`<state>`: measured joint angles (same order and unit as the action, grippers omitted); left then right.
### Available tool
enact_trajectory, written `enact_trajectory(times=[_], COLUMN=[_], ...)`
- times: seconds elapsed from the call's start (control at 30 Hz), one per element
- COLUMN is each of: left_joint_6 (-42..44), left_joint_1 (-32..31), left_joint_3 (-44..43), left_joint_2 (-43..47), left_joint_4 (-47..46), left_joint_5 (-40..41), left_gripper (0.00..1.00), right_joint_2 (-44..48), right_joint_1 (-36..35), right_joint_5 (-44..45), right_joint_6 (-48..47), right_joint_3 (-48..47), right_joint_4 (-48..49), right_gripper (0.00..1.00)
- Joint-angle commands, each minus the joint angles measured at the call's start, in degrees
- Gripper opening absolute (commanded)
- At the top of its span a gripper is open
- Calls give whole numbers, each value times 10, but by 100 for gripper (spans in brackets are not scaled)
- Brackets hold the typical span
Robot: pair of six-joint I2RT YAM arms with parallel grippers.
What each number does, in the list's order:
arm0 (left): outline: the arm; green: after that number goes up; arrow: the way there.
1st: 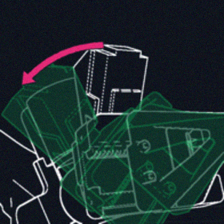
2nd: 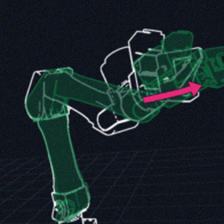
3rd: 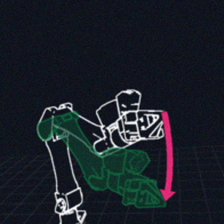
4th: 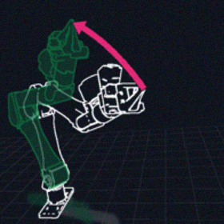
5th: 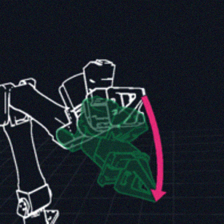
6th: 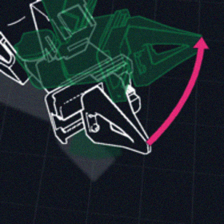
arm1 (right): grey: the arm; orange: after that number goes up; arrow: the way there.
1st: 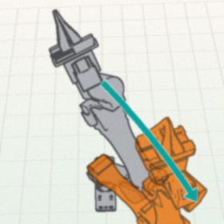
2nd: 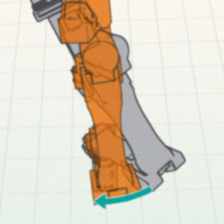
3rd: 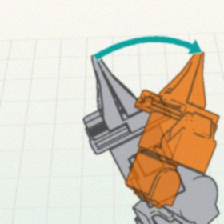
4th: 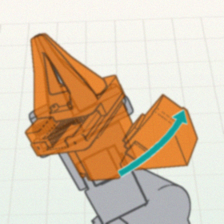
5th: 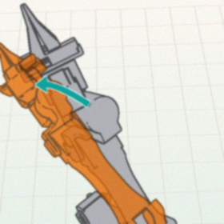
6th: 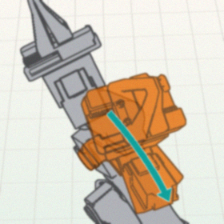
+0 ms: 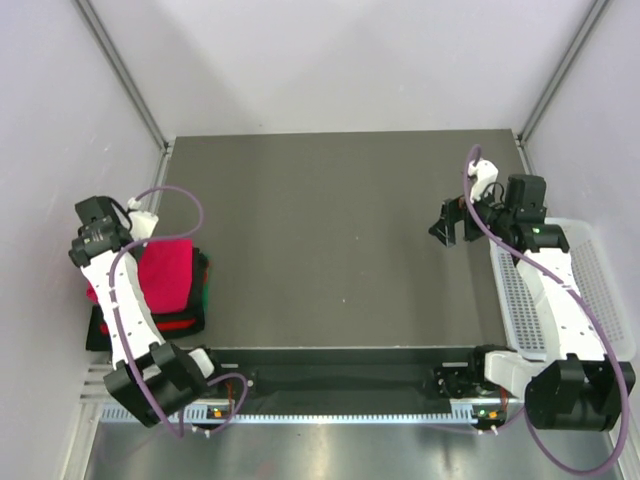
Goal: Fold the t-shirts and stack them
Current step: Neatly place the folded tshirt to the corner, then reset both grippers
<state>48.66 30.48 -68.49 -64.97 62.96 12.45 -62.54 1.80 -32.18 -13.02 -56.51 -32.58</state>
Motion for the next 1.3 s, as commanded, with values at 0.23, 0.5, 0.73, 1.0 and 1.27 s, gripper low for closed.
enact_trajectory(times=[0.23,0.5,0.73,1.0,1.27], left_joint_6=[-9,-67,-71,-92,-146], left_joint_1=[30,31,24,-110,-161], left_joint_3=[35,-105,-118,-1,15], left_joint_2=[-96,-41,-15,-14,-41], left_joint_4=[-172,-115,-36,-6,-11], left_joint_5=[47,-107,-250,-190,-149], left_gripper=[50,86,87,75,74], right_joint_2=[29,43,47,37,51], right_joint_1=[36,44,54,58,68], right_joint_5=[-35,-47,-49,-47,-49], right_joint_6=[8,12,13,7,6], right_joint_3=[23,43,46,35,45], right_joint_4=[31,43,43,28,27], right_gripper=[100,100,100,100,100])
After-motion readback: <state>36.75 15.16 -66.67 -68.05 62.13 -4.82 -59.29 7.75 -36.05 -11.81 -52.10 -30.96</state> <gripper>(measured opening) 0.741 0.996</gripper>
